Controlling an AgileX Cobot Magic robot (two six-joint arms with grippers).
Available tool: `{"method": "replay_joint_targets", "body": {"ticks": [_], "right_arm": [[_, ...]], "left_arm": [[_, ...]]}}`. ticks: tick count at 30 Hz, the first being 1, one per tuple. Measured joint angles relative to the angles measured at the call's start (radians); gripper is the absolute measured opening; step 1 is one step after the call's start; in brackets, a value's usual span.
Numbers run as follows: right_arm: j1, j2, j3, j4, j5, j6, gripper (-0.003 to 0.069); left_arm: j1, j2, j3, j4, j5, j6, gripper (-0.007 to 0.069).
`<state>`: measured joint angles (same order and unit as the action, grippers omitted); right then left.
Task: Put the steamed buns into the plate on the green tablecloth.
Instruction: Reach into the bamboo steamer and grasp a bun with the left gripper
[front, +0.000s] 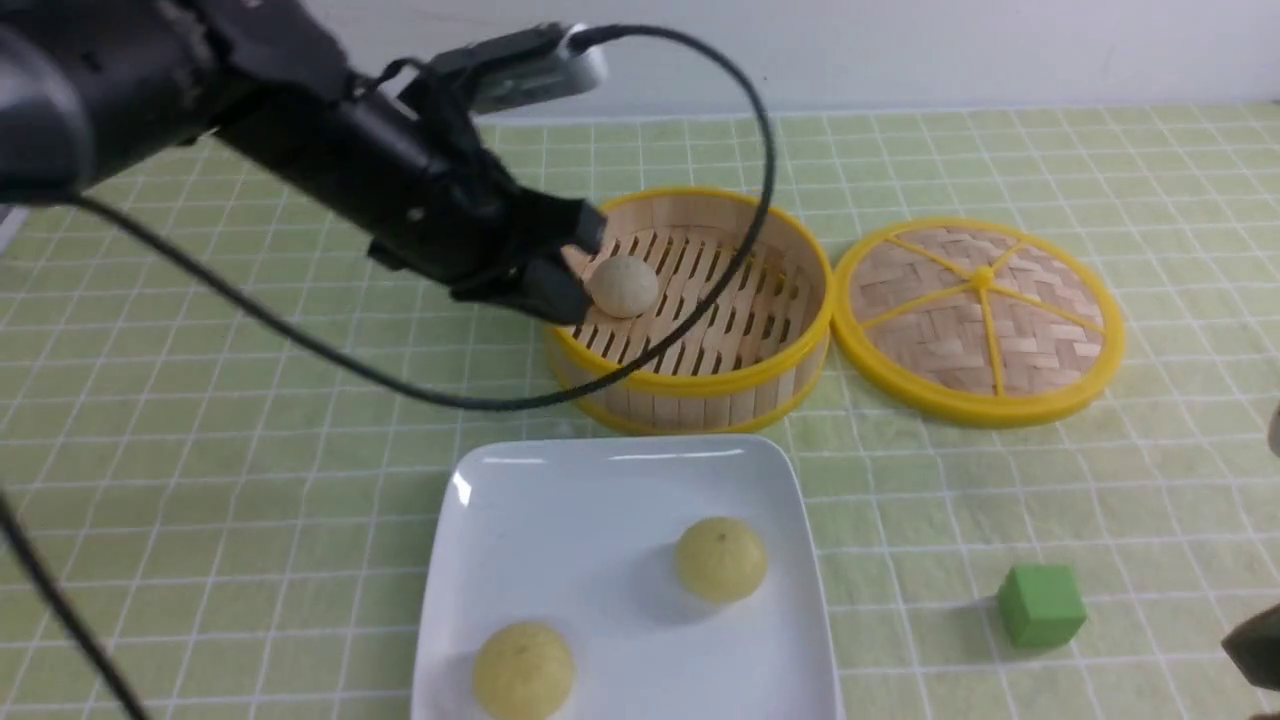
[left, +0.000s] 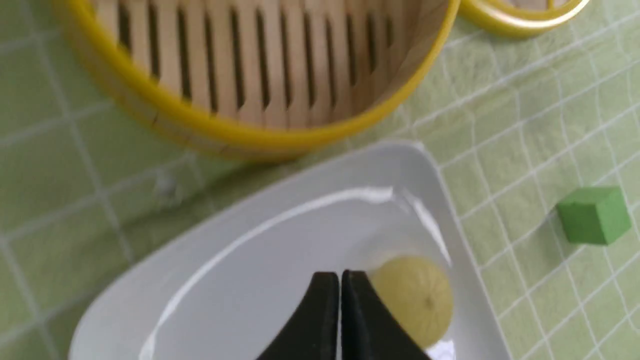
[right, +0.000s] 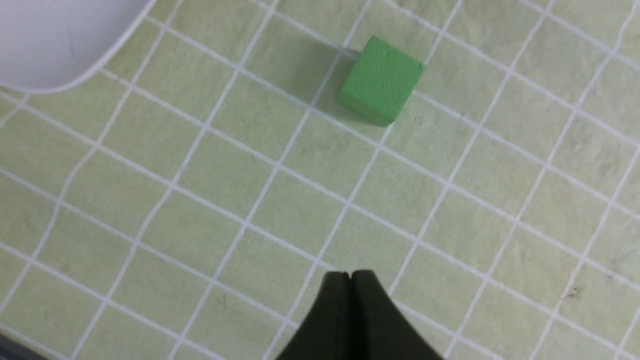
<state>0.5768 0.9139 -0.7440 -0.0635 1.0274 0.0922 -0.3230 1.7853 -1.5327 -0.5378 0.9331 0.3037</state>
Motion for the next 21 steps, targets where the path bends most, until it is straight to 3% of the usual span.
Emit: {"method": "replay_joint_targets", "body": {"ticks": [3,5,6,11,16,21], "right_arm": [[0.0,-0.005,0.034,0.0,-0.036,0.0,-0.0008],[0.0,-0.005,0.046,0.0,-0.067,0.0,-0.0007],[0.0,-0.005,0.046,0.0,-0.069,0.0,-0.0007],[0.0,-0.005,0.047,-0.001,-0.097,0.0,-0.0006],[0.0,-0.005,0.048,-0.001,-0.101,0.0,0.0001],[0.0,-0.005,0.048,-0.001,-0.108,0.0,0.0003]], "left_arm": [[-0.033,0.117,-0.155,0.029,0.002,-0.033,0.014],[-0.043,0.205,-0.28,0.076,0.001,-0.086,0.0249],[-0.042,0.211,-0.288,0.079,0.001,-0.086,0.0249],[-0.042,0.365,-0.447,0.16,-0.036,-0.135,0.0412],[-0.042,0.463,-0.487,0.196,-0.067,-0.138,0.0443],[-0.042,0.522,-0.488,0.214,-0.11,-0.138,0.041]]}}
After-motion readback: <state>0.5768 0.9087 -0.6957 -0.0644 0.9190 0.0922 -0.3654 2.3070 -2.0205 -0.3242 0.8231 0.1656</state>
